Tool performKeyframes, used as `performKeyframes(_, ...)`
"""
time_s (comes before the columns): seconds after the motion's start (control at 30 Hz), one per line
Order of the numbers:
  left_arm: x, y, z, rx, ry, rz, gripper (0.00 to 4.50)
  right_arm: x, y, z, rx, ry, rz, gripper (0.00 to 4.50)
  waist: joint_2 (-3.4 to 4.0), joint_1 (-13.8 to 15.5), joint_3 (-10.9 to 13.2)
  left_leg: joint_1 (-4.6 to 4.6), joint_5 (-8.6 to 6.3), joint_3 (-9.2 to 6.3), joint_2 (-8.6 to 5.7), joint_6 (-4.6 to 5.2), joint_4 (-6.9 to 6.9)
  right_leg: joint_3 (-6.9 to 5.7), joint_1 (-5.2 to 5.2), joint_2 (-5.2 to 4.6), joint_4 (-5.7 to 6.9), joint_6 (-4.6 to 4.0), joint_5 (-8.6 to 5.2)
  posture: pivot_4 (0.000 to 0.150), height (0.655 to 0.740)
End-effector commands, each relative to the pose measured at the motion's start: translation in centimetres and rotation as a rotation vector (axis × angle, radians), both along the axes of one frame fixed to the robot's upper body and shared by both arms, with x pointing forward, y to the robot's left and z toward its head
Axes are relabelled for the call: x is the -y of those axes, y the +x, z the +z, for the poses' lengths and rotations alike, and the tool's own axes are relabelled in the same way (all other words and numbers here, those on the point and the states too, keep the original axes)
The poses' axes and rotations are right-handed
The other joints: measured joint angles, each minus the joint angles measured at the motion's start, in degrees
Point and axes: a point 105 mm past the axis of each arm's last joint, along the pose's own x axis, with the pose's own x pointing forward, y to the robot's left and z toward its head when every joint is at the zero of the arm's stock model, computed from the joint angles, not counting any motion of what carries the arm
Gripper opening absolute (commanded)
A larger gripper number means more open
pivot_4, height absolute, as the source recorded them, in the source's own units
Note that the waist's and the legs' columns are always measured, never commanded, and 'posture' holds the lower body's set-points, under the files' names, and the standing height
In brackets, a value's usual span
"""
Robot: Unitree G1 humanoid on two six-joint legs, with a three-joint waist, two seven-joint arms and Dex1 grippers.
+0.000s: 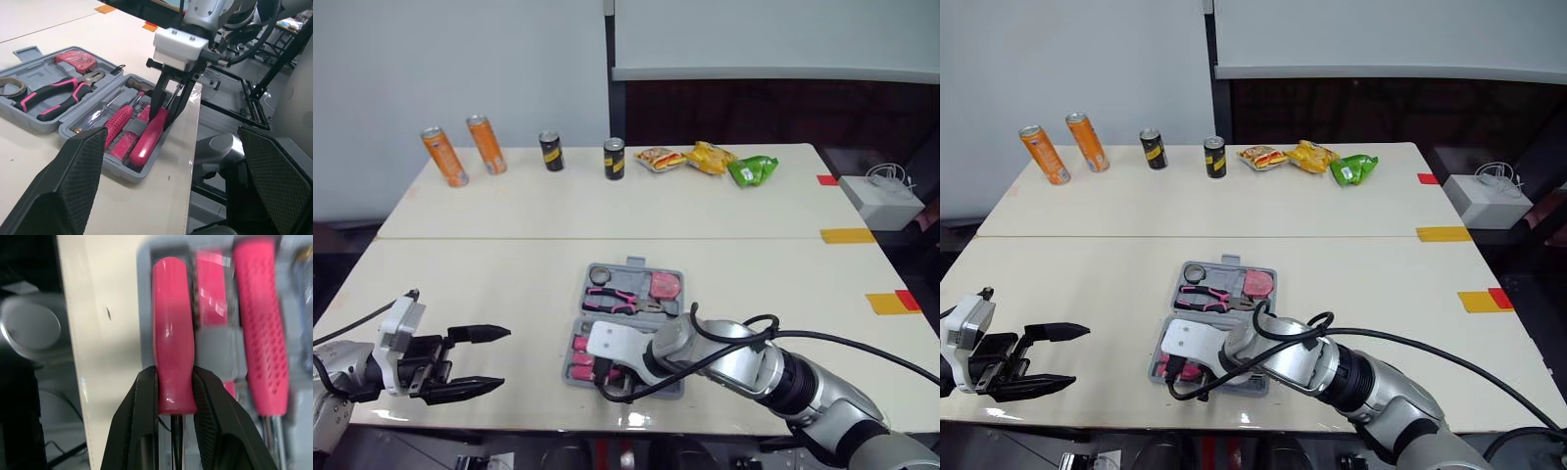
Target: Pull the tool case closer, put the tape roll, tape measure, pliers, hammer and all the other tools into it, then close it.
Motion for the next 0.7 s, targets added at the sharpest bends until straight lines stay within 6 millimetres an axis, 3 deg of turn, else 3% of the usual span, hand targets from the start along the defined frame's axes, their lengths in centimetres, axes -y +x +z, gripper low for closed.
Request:
performKeyframes(0.03, -0.1, -0.7, 0.8, 0.026, -0.006, -0.076, 4.50, -0.3, -0.4, -0.1, -0.003, 0.006, 0.019, 0.42, 0.00, -0.04, 0.00, 0.00, 0.00, -0.01, 0.00, 0.00, 0.00, -0.01, 0.00, 0.00, 0.02, 0.00, 0.00, 0.150, 0.7400)
performKeyframes(0.13, -0.1, -0.7, 0.7, 0.027, -0.007, -0.075, 4.50, -0.3, -0.6, -0.4, -0.026, 0.004, 0.022, 0.42, -0.01, -0.08, 0.00, 0.02, 0.01, 0.00, 0.01, -0.02, 0.00, 0.00, 0.00, 0.00, 0.04, 0.00, 0.00, 0.150, 0.7400)
performKeyframes(0.2, 0.0, -0.7, 0.6, 0.025, -0.009, -0.075, 4.50, -0.5, -0.8, -0.5, -0.044, 0.018, 0.027, 1.48, -0.02, -0.07, -0.01, 0.04, 0.02, -0.01, 0.01, -0.03, 0.00, 0.00, 0.02, 0.00, 0.05, 0.00, 0.00, 0.150, 0.7400)
performKeyframes(0.33, 0.0, -0.8, 0.5, 0.022, -0.013, -0.075, 4.50, -1.3, -0.3, -0.1, -0.028, 0.081, 0.011, 2.76, -0.02, -0.07, -0.01, 0.02, 0.02, -0.01, 0.01, -0.04, 0.00, -0.01, 0.00, 0.00, 0.07, -0.01, 0.00, 0.150, 0.7400)
performKeyframes(0.47, 0.2, -0.8, 0.4, 0.018, -0.020, -0.079, 4.50, -1.4, 0.0, 1.0, -0.026, 0.210, 0.006, 2.76, -0.04, -0.05, -0.01, 0.02, 0.03, 0.00, 0.01, -0.04, 0.00, 0.00, -0.01, 0.00, 0.07, -0.01, 0.00, 0.150, 0.7400)
performKeyframes(0.7, 0.3, -0.8, 0.4, 0.020, -0.028, -0.080, 4.50, -0.1, 0.7, 2.2, 0.033, 0.394, -0.001, 2.76, -0.08, 0.23, -0.01, 0.01, 0.03, 0.00, 0.00, -0.04, 0.00, 0.00, 0.00, -0.01, 0.04, -0.01, -0.01, 0.150, 0.7400)
